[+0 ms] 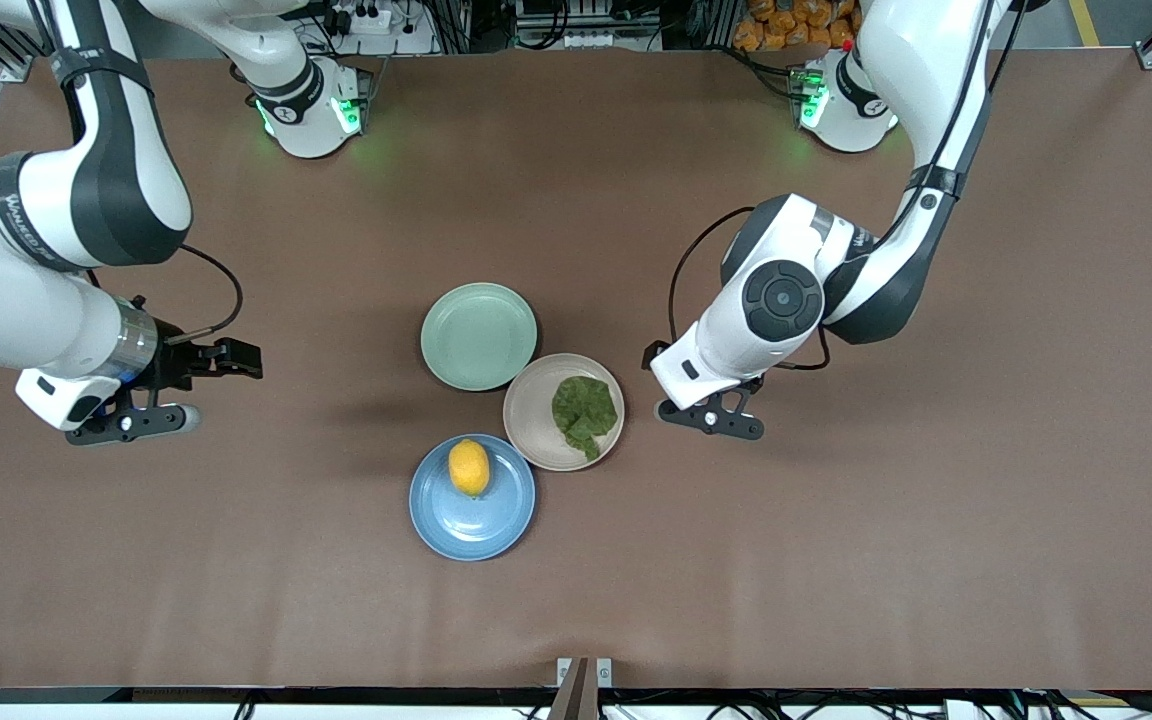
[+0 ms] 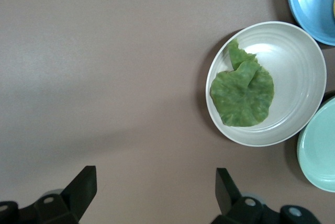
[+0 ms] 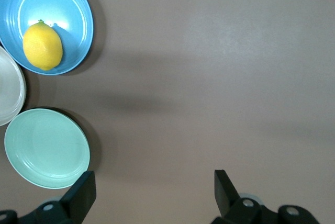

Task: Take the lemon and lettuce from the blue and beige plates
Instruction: 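Lower the left gripper over the lettuce leaf on the beige plate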

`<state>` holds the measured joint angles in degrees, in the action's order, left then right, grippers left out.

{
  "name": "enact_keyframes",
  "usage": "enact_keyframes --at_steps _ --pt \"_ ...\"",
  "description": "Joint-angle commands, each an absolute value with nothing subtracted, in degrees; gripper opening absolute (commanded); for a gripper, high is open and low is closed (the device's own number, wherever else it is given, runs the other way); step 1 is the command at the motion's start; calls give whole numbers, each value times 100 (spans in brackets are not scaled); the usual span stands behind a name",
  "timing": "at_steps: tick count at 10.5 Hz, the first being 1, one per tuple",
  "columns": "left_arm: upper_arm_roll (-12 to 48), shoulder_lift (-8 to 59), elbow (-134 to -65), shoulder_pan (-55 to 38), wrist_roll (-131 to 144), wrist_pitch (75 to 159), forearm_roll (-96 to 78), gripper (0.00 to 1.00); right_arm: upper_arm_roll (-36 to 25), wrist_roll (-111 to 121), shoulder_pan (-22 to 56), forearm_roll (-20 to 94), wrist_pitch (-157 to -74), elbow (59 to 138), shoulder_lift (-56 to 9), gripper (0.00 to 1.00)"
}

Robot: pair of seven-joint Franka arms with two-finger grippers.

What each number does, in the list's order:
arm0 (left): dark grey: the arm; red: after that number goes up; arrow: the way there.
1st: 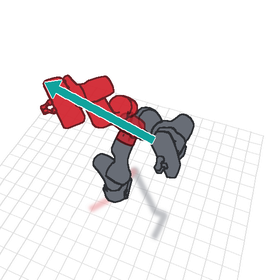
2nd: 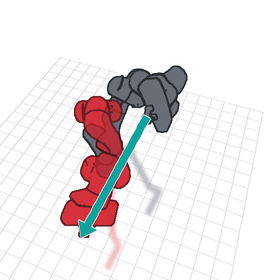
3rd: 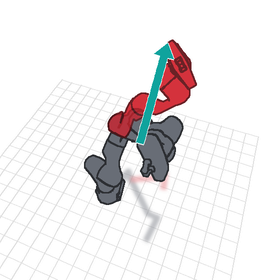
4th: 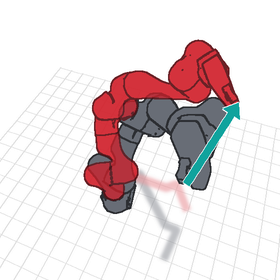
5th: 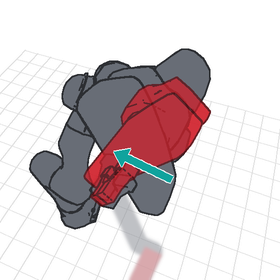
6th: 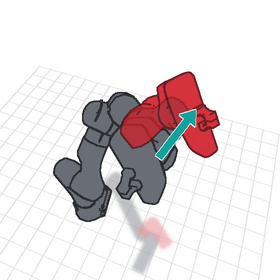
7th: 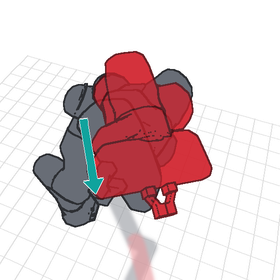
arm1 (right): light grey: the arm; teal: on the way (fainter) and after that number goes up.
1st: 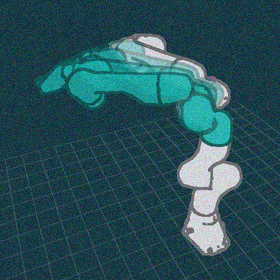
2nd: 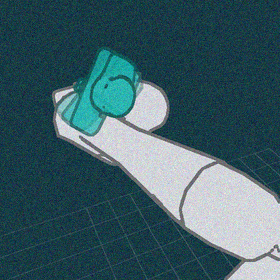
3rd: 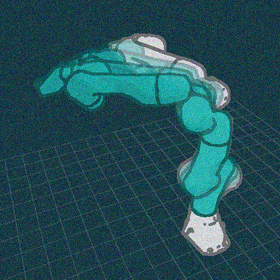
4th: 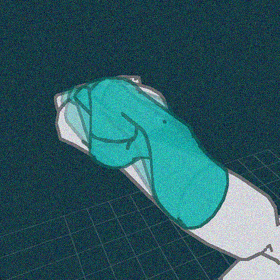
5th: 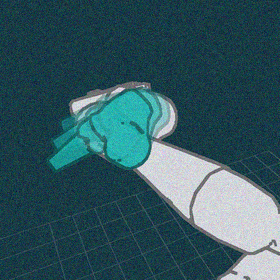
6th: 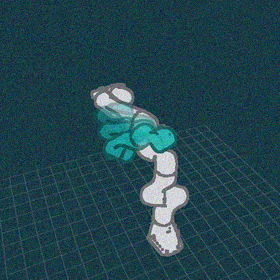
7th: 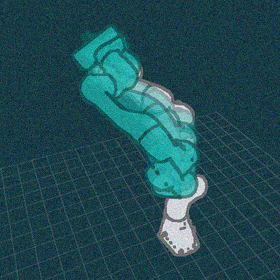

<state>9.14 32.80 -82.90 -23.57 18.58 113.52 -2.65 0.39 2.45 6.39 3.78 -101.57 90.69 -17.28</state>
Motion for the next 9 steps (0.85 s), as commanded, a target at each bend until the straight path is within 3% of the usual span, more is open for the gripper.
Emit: enact_keyframes --at_steps 1,9 --pt "861 3489 -8156 -2513 2187 11627 -334 100 18 150 738 422 -10327 9132 -1775 100" --pt "826 3823 -8156 -2777 2662 12409 -308 100 -9 -17 905 396 -10450 9123 -1960 100"
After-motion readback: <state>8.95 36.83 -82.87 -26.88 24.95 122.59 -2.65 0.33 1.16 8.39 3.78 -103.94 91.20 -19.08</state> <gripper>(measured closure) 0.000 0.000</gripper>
